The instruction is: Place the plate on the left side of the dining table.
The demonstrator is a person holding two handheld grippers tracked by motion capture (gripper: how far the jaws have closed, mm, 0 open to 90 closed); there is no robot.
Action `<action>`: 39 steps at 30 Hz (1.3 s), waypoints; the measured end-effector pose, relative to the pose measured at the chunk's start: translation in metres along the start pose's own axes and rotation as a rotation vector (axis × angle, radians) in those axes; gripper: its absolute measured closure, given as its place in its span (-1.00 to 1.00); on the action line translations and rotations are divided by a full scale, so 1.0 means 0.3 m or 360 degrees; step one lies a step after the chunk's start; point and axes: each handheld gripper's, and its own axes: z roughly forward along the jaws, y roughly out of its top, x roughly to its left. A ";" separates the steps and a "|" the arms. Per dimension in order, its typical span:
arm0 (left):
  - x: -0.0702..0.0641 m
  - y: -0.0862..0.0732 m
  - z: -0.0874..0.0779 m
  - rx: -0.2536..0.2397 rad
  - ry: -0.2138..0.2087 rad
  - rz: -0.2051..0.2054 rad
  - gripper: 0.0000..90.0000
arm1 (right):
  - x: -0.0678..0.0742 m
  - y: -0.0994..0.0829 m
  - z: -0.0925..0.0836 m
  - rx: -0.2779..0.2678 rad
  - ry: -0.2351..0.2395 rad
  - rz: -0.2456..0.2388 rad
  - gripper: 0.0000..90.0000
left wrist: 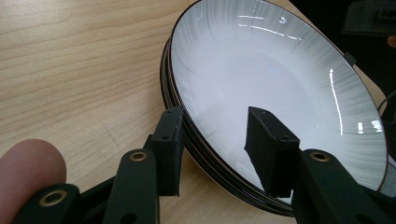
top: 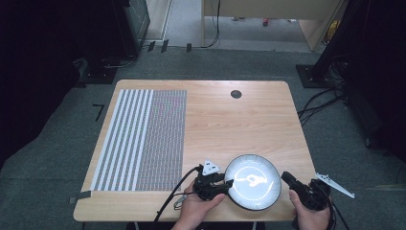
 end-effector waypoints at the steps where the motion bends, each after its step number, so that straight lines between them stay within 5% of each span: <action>1: 0.000 0.000 -0.001 0.0002 -0.0002 0.0000 0.28 | -0.018 0.000 0.010 0.0108 0.0073 0.0032 0.77; 4: 0.000 0.000 -0.003 0.0006 -0.0006 0.0004 0.28 | -0.022 -0.013 0.021 0.0190 0.0063 0.0003 0.78; 9: -0.001 0.000 0.001 0.0010 0.0022 0.0006 0.34 | -0.014 -0.013 0.023 0.0206 0.0033 -0.0012 0.81; 15: -0.009 -0.001 0.003 0.0004 0.0099 0.0015 0.51 | -0.026 -0.003 0.025 0.0257 0.0063 0.0105 0.82; 19: -0.011 0.001 0.006 0.0008 0.0121 0.0015 0.55 | -0.005 -0.006 0.030 0.0235 0.0004 0.0020 0.82; 20: -0.009 0.001 0.008 0.0018 0.0126 0.0012 0.56 | 0.024 -0.010 0.035 0.0232 -0.0068 -0.0074 0.80; 23: -0.006 0.003 0.011 0.0021 0.0113 -0.0017 0.51 | 0.049 -0.017 0.050 0.0228 -0.0109 -0.0109 0.79; 31: 0.001 0.004 0.017 0.0021 0.0089 -0.0044 0.45 | 0.030 -0.028 0.082 0.0271 -0.0056 0.0051 0.85; 39: -0.005 0.010 0.003 -0.0005 0.0133 -0.0019 0.50 | 0.012 -0.039 0.083 0.0219 0.0011 0.0095 0.94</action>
